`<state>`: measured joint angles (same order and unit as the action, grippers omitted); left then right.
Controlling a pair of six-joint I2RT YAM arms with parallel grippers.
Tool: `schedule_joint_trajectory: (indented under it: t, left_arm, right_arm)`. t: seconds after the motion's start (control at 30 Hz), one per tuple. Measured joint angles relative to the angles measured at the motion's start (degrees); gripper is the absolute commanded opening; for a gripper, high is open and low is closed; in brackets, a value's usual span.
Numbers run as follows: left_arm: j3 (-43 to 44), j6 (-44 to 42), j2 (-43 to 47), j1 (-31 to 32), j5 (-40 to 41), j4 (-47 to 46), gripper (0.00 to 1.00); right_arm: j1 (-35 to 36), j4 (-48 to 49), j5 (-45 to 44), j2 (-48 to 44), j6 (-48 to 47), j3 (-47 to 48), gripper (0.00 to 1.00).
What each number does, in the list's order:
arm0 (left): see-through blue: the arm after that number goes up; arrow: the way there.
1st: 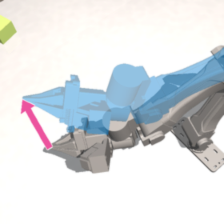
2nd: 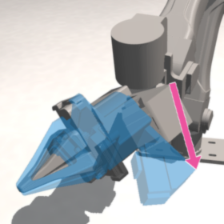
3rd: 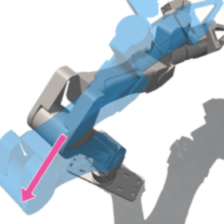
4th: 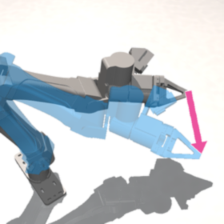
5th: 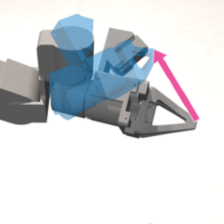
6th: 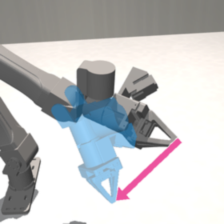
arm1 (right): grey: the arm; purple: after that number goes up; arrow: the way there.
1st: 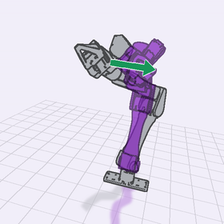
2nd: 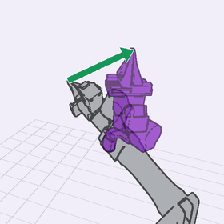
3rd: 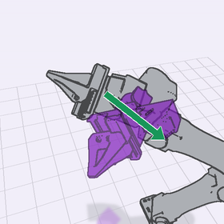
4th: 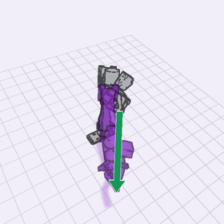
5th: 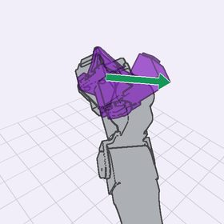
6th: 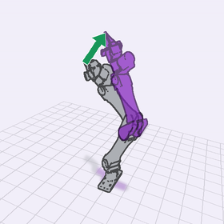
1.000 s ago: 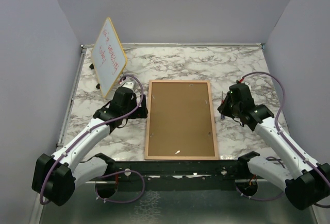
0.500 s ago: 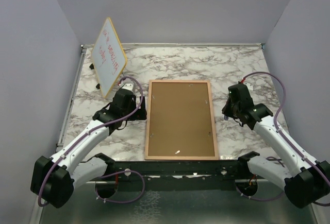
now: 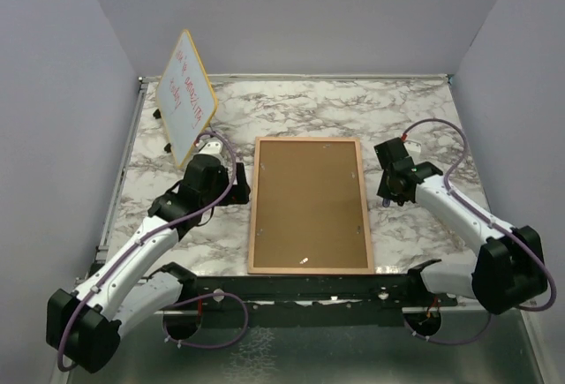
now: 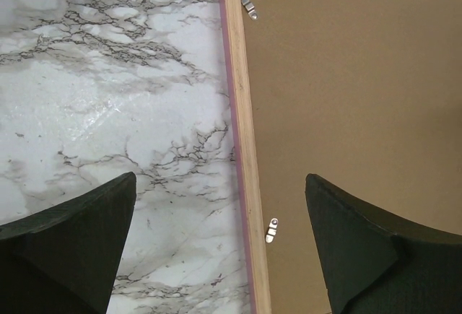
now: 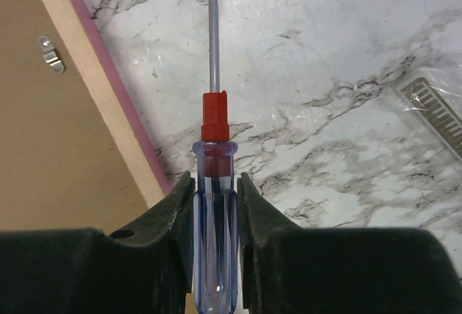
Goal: Take the photo out of the frame
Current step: Place the screwdriver at the center of the board.
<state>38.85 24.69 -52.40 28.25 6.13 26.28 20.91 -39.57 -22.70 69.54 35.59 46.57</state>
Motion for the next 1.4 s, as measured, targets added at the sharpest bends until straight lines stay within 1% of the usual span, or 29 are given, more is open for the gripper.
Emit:
schedule_joint_trajectory:
  t: [0.07, 0.47, 0.67, 1.0, 1.4]
  left_arm:
    - [0.0, 0.0, 1.1, 0.0, 0.0, 0.0, 0.99]
    - [0.0, -0.1, -1.1, 0.0, -0.1, 0.0, 0.99]
    - [0.0, -0.2, -2.0, 0.0, -0.3, -0.1, 0.99]
    - [0.0, -0.4, -4.3, 0.0, -0.2, -0.2, 0.99]
    - [0.0, -0.5, -3.9, 0.0, -0.2, -0.3, 0.99]
  right_arm:
    - [0.0, 0.2, 0.3, 3.9, 0.0, 0.8, 0.01]
    - [-0.6, 1.4, 0.3, 7.2, -1.5, 2.1, 0.01]
    - [-3.6, 0.3, -1.4, 11.2, -3.3, 4.8, 0.01]
    - [-4.5, 0.9, -1.0, 11.1, -5.2, 5.6, 0.01]
    - [-5.3, 1.8, -0.6, 11.0, -5.5, 5.2, 0.01]
